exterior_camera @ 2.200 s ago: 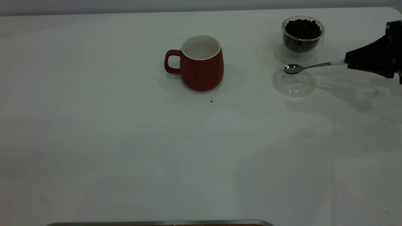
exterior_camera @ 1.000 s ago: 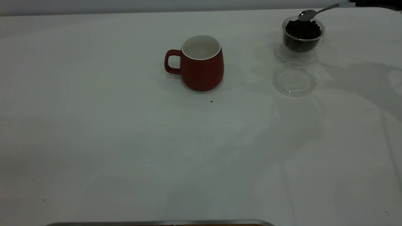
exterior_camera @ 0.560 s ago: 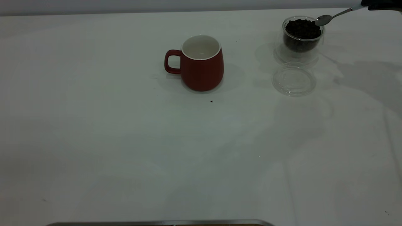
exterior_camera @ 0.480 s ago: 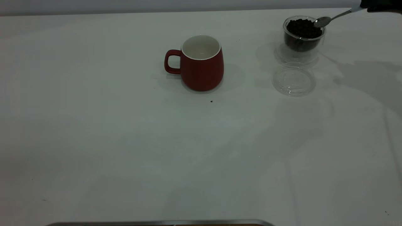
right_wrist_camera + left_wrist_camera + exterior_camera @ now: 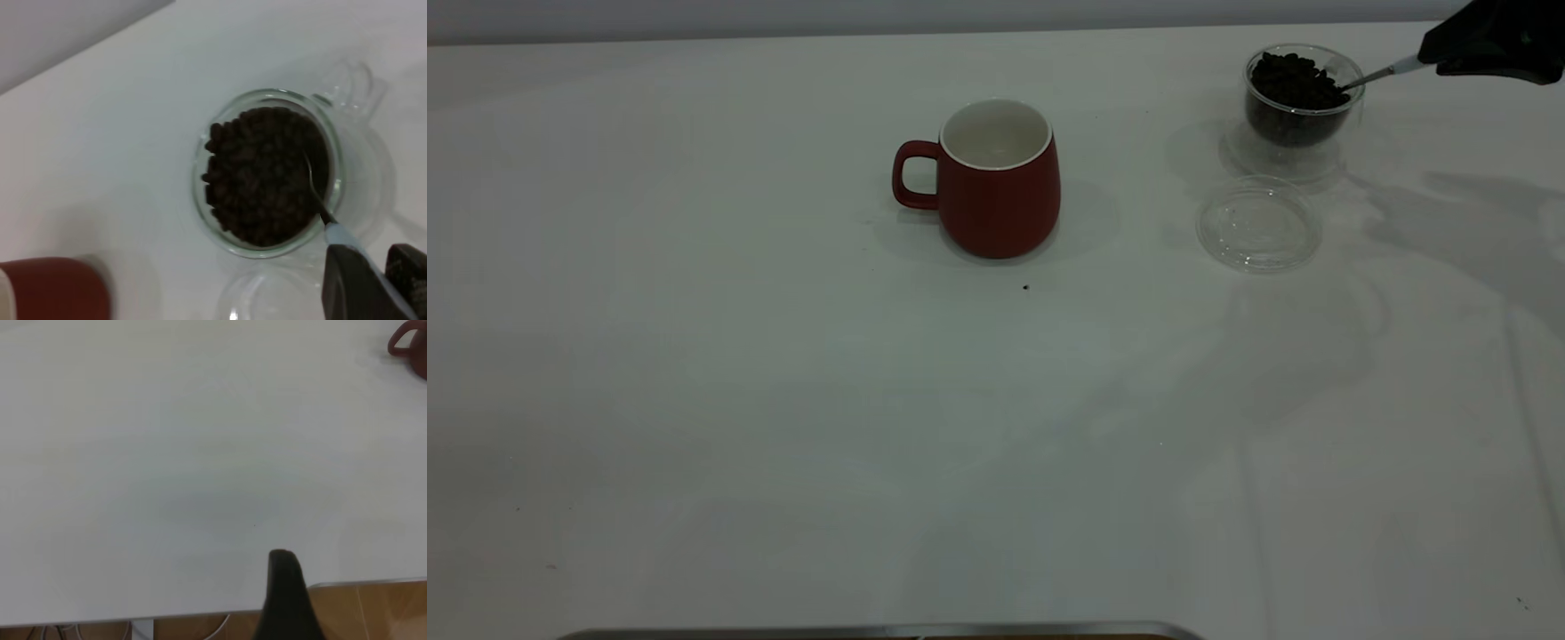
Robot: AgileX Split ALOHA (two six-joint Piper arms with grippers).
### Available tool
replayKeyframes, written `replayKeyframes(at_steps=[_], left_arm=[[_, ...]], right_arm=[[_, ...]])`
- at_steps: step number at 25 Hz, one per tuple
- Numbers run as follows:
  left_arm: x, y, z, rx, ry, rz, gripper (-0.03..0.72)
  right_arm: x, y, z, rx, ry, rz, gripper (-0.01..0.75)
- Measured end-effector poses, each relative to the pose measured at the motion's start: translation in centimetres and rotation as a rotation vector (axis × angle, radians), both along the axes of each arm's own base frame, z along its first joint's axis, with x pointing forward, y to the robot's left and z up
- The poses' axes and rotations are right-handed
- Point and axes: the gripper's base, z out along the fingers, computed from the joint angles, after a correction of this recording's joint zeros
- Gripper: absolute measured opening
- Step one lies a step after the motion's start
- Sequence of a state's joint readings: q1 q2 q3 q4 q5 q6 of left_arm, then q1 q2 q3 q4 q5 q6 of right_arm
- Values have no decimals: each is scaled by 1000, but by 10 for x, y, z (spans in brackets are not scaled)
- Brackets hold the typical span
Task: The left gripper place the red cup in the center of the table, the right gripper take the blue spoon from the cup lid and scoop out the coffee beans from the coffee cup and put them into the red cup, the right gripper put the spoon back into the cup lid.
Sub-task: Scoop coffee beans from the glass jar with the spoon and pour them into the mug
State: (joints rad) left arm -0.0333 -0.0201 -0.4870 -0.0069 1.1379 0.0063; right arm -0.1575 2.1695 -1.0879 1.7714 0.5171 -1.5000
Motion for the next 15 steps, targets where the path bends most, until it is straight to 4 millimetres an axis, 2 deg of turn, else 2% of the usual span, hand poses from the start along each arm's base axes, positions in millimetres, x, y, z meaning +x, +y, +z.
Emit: replayKeyframes(at_steps=[4, 10, 15], left_arm=[[0, 0, 0, 0, 0, 0, 587], [0, 0, 0, 0, 0, 0, 587], [0, 0, 0, 0, 0, 0, 587]], right_arm=[[-1, -1, -2, 70, 4, 0, 110], [-5, -16, -19, 200, 36, -32, 110], [-7, -22, -20, 268, 38, -47, 110]])
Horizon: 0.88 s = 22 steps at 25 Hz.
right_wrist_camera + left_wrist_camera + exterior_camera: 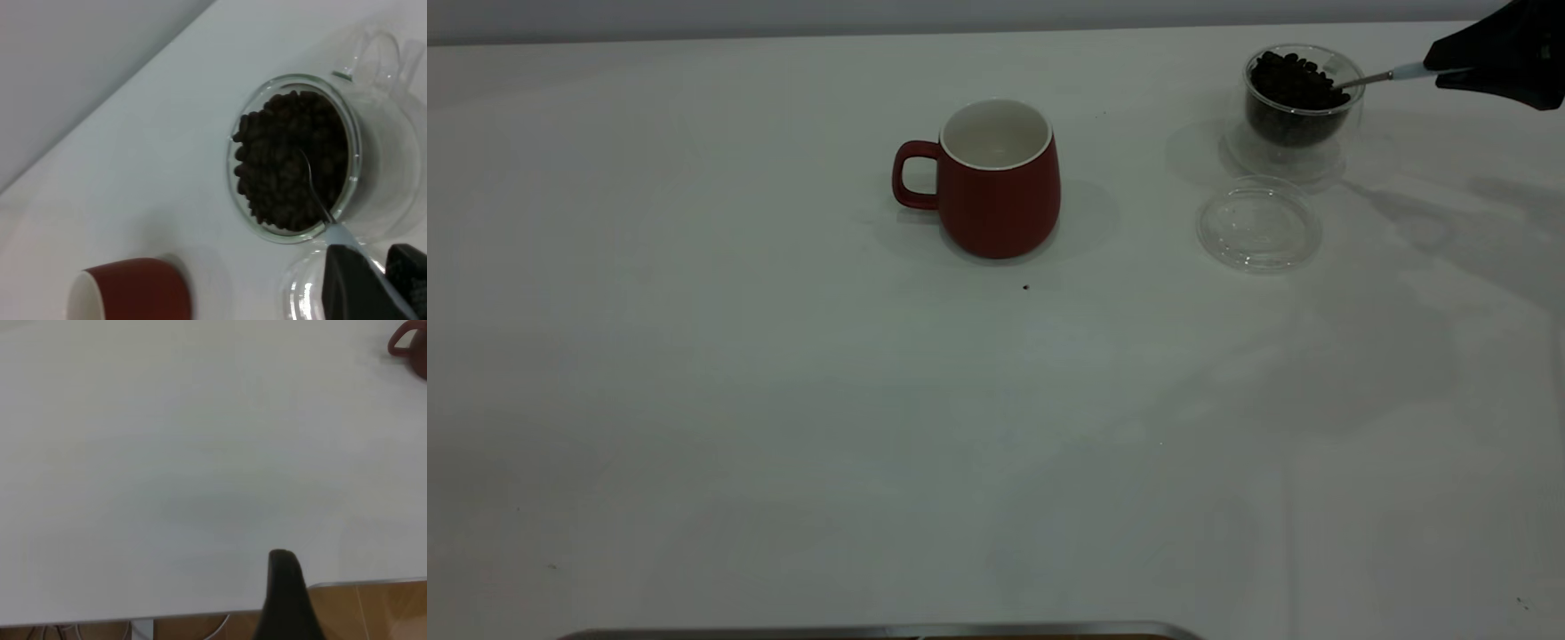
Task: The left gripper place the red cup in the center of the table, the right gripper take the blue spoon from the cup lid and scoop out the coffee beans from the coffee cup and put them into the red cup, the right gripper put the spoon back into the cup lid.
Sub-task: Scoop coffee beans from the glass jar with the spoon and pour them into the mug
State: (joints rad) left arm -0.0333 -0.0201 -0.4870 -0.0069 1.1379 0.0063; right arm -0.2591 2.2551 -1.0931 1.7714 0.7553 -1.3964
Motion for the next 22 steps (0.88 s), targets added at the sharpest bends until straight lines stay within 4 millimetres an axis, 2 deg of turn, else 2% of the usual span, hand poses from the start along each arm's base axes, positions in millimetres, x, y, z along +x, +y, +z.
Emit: replayKeyframes(at_steps=[7, 14, 22], left_arm=[[0, 0, 0, 0, 0, 0, 587], [0, 0, 0, 0, 0, 0, 587], [0, 0, 0, -1, 0, 0, 587]], right_arm=[[-1, -5, 1, 67, 6, -19, 110], [-6, -8, -14, 148, 50, -36, 110], [-7, -14, -14, 216, 56, -58, 110]])
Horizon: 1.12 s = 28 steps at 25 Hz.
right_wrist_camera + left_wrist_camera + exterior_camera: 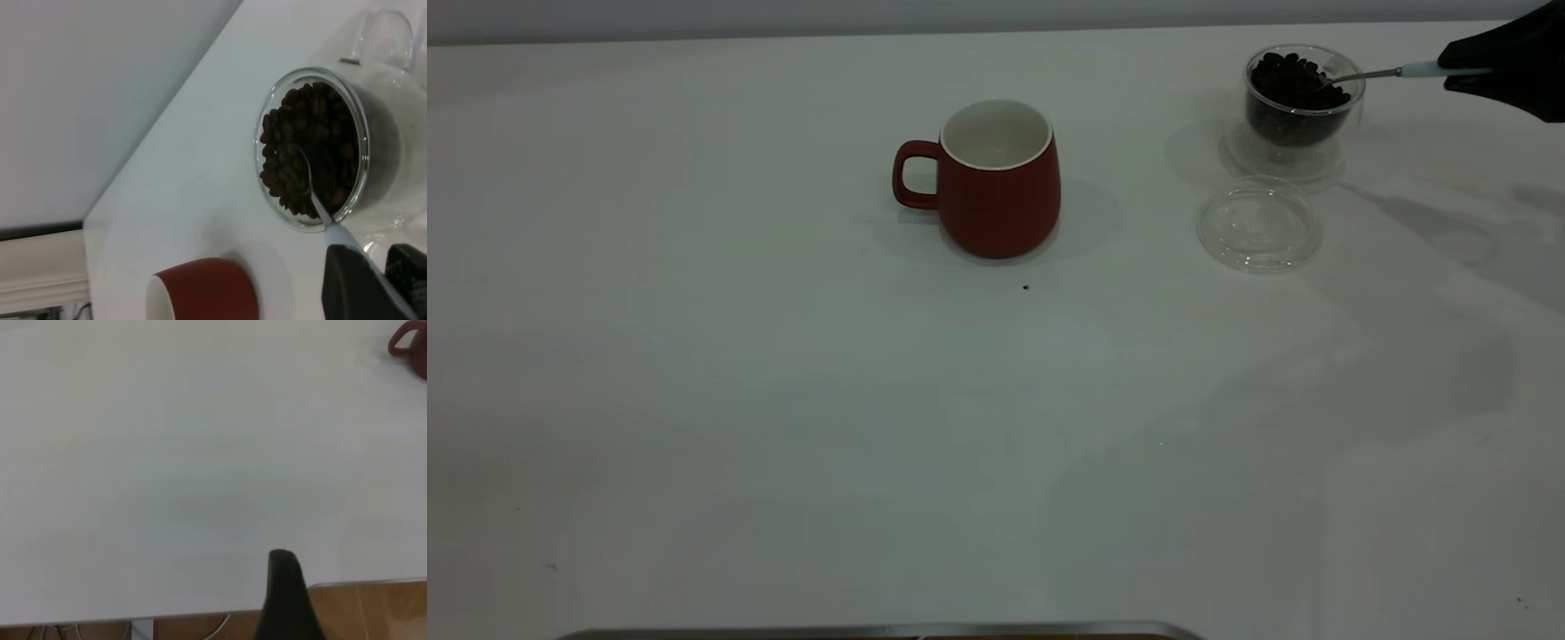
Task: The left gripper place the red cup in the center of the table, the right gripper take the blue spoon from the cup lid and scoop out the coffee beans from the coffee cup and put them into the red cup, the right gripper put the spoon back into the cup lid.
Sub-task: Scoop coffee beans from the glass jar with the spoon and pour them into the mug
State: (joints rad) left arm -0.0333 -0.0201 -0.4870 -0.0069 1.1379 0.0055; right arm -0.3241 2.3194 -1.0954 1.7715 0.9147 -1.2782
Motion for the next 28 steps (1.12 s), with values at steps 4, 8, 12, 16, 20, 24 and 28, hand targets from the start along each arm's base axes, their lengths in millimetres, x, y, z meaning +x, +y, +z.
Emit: replayKeyframes(at_steps=[4, 8, 12, 16, 20, 24, 28], left_arm=[[0, 0, 0, 0, 0, 0, 587], [0, 0, 0, 0, 0, 0, 587], [0, 0, 0, 0, 0, 0, 587], [0, 0, 0, 0, 0, 0, 587], [0, 0, 0, 0, 0, 0, 587], [0, 0, 0, 0, 0, 0, 587], [0, 0, 0, 0, 0, 0, 587]], right_arm=[[-2, -4, -2, 39, 13, -16, 110], [-2, -4, -1, 65, 11, -15, 110], [-2, -4, 0, 76, 7, -14, 110], [-2, -2, 2, 94, -8, 0, 110], [-3, -1, 5, 112, -35, 22, 110], [-3, 2, 8, 140, -70, 50, 110], [-2, 10, 10, 155, -81, 80, 110]])
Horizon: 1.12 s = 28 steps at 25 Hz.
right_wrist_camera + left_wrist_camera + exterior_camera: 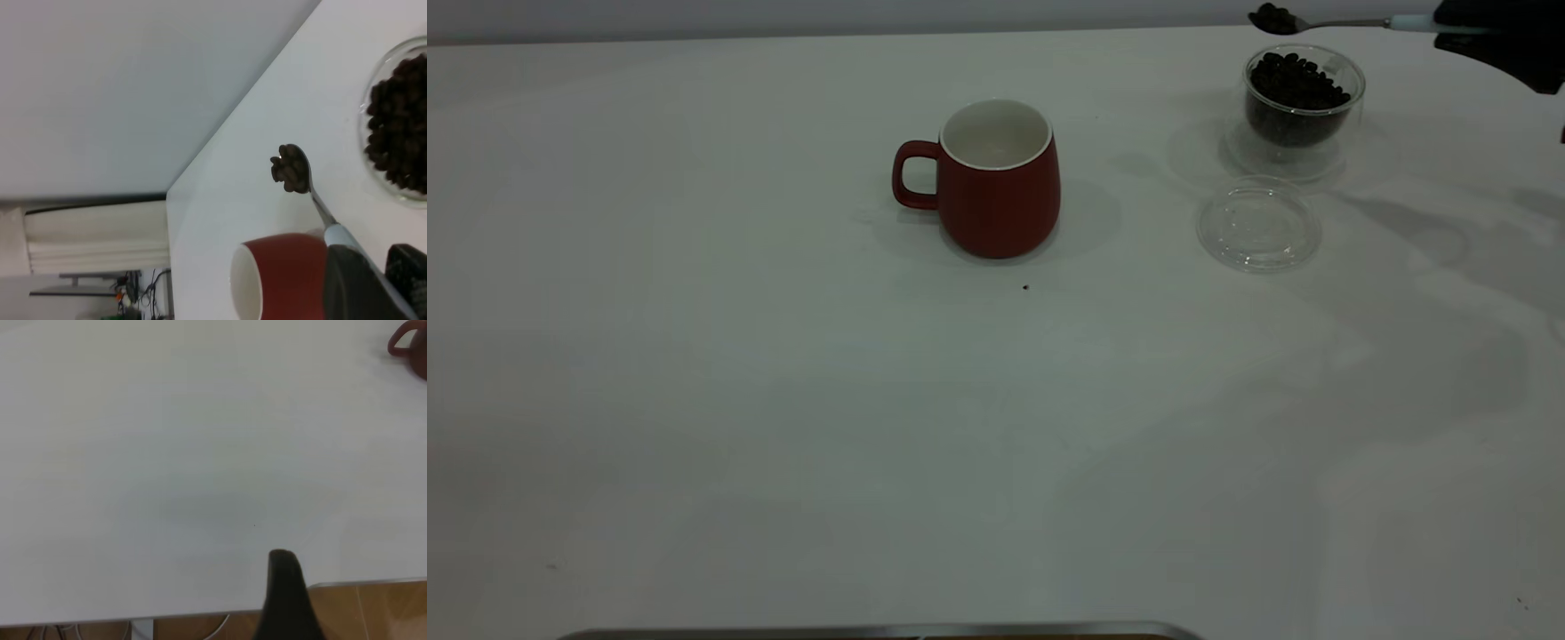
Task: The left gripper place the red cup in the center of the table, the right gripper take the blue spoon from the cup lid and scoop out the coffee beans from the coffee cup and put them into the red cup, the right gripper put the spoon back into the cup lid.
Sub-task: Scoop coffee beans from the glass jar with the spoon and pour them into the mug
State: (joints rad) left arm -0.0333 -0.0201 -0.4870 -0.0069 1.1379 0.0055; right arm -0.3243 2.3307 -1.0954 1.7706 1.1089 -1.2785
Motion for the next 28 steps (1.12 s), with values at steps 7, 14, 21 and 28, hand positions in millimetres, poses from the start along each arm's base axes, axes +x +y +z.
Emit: replayKeyframes(at_steps=[7, 14, 21, 28], left_arm=[[0, 0, 0, 0, 0, 0, 587], [0, 0, 0, 1, 0, -1, 587], [0, 0, 0, 1, 0, -1, 587], [0, 0, 0, 1, 0, -1, 587]], right_arm=[[2, 37, 1, 10, -5, 101, 110], [0, 82, 1, 15, -7, 219, 110], [-5, 121, 1, 9, -4, 319, 110], [-8, 147, -1, -33, 0, 378, 110]])
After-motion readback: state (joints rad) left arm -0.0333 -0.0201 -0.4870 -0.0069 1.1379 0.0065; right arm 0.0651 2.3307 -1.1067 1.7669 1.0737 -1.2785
